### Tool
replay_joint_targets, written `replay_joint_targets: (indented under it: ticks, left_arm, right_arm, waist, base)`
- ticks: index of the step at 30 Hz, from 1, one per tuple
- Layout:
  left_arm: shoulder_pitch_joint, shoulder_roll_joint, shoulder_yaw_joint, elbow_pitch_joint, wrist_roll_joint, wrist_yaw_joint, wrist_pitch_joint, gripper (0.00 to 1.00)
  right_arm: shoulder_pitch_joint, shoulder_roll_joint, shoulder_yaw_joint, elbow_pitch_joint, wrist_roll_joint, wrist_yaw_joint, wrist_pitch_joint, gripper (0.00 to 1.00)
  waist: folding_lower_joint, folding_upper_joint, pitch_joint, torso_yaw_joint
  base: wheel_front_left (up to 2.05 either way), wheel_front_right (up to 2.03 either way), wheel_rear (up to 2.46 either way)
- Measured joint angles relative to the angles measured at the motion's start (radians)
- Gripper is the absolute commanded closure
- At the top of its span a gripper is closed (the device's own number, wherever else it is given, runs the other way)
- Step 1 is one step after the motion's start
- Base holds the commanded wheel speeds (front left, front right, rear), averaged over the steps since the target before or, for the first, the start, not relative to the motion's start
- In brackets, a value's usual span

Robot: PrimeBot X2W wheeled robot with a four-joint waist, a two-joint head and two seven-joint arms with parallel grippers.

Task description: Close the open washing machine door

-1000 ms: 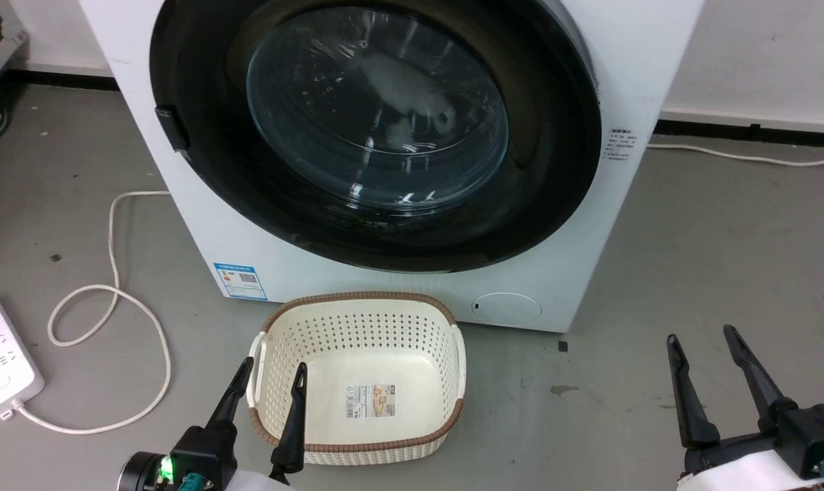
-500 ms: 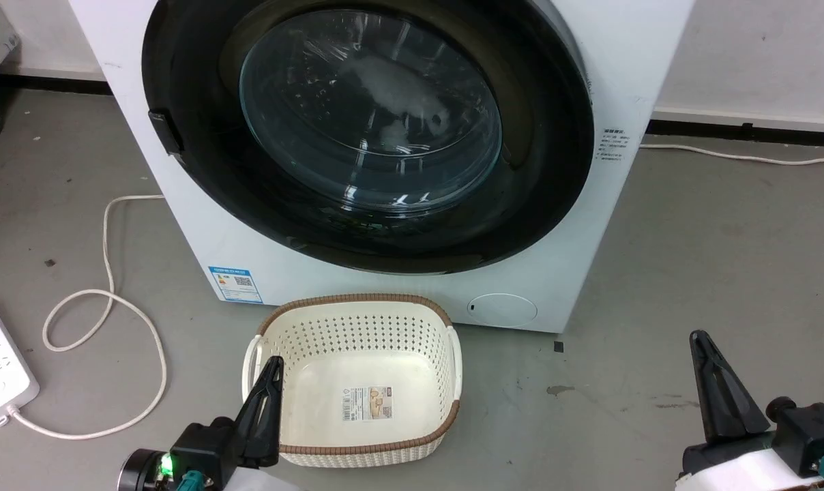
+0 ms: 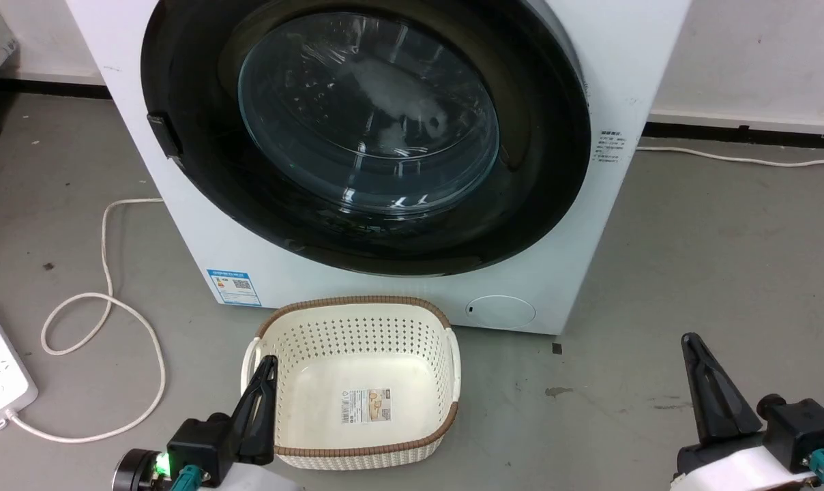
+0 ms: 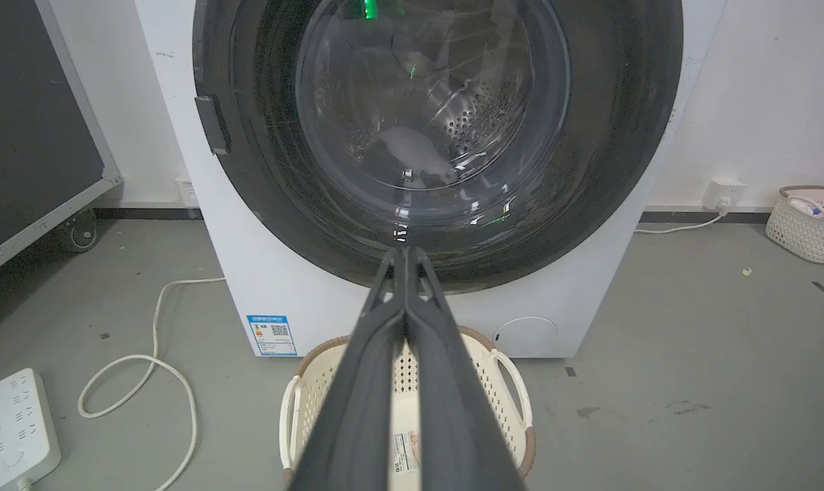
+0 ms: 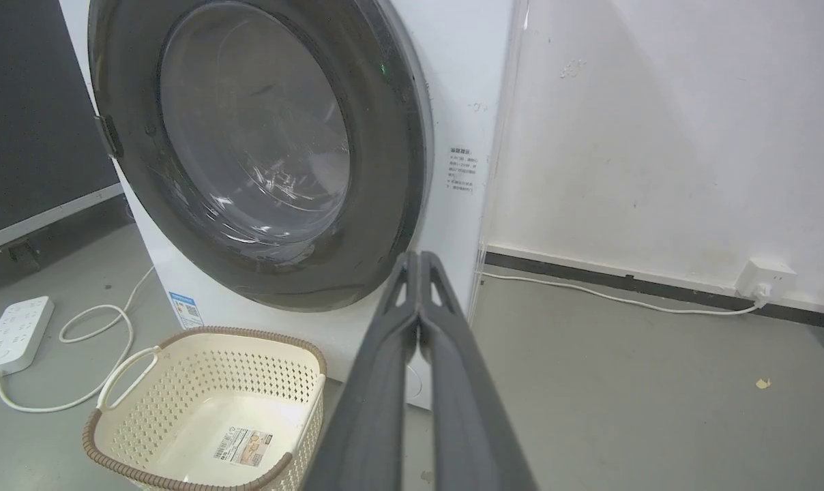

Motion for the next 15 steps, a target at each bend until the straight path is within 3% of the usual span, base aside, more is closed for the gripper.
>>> replay_joint_targets:
  ticks: [15]
  left_arm:
    - [-0.001, 0.000, 0.007, -0.012, 0.006, 0.012, 0.029, 1.00]
  right_arm:
    - [-0.001, 0.000, 0.011, -0.002, 0.000, 0.000, 0.029, 1.00]
  waist:
    - [0.0000, 0.0000, -0.005, -0.004]
  base:
    - [0.00, 0.00, 0.00]
